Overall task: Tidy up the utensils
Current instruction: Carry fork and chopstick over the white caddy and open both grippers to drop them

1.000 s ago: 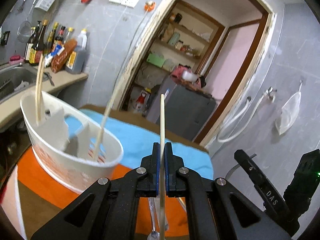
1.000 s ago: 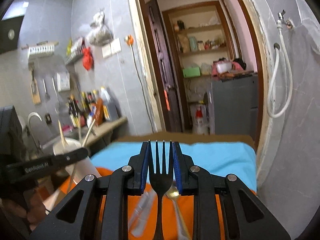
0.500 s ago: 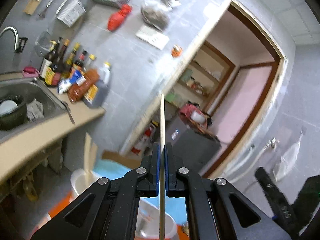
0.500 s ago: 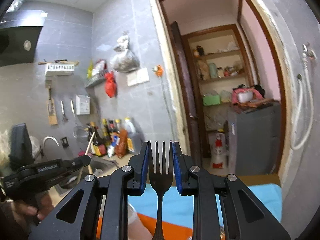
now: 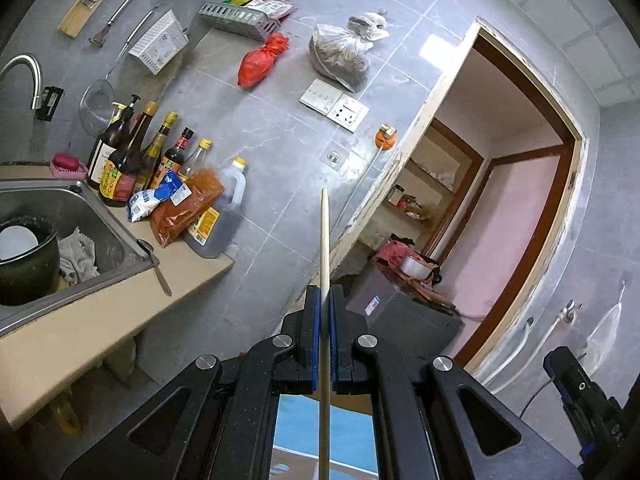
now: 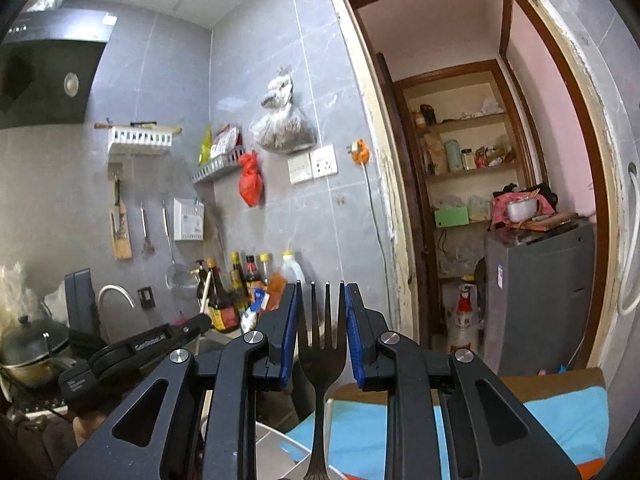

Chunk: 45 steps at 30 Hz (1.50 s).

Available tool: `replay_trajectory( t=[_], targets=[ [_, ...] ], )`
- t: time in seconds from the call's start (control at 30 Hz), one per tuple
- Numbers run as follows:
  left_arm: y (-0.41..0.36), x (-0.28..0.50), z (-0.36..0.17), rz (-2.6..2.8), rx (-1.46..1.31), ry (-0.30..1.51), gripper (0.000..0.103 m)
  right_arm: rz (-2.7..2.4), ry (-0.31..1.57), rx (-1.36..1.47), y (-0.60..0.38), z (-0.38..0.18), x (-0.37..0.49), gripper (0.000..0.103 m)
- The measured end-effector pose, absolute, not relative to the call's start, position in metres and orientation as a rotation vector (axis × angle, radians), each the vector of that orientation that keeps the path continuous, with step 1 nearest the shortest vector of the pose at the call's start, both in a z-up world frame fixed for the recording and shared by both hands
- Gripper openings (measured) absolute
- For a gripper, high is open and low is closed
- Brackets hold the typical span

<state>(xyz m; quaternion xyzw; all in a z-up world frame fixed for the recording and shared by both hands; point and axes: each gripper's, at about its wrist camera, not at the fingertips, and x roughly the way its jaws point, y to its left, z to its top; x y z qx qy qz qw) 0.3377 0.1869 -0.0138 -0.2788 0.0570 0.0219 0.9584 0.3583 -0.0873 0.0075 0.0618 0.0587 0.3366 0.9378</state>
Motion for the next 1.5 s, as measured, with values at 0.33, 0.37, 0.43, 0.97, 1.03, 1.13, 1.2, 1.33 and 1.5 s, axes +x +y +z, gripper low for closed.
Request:
replay_trajectory(
  t=[0.33,0.37,0.43,0.97,1.03,1.13,1.2,1.33,1.5],
  targets=[
    [0.178,0.344,-0.043,0.058,-0.516,0.074,0.002,0.644,0.14,0.089,-0.076,-0.028,0.356,0.02],
    [0.177,0.344,-0.044,0.06,-0.51,0.066,0.002,0.641,0.144,0.09,-0.076,-0.031,0.357,0.02],
    [0.173,0.342,-0.046,0.067,-0.486,0.044,0.002,0.634,0.151,0.09,-0.076,-0.037,0.357,0.02],
    [0.159,0.337,-0.059,0.031,-0.363,0.089,0.002,0.627,0.205,0.09,-0.078,-0.062,0.358,0.021],
    [0.159,0.336,-0.06,0.026,-0.358,0.11,0.002,0.625,0.221,0.102,-0.08,-0.065,0.36,0.021],
    [0.16,0.334,-0.06,0.017,-0.348,0.137,0.004,0.633,0.23,0.121,-0.083,-0.065,0.359,0.021],
    [0.161,0.331,-0.058,0.011,-0.346,0.155,0.011,0.638,0.233,0.12,-0.083,-0.063,0.359,0.022],
    [0.161,0.321,-0.051,0.0,-0.359,0.172,0.032,0.637,0.239,0.135,-0.089,-0.056,0.356,0.026],
    [0.152,0.31,-0.031,0.014,-0.361,0.191,0.066,0.605,0.241,0.145,-0.106,-0.04,0.35,0.048]
  ],
)
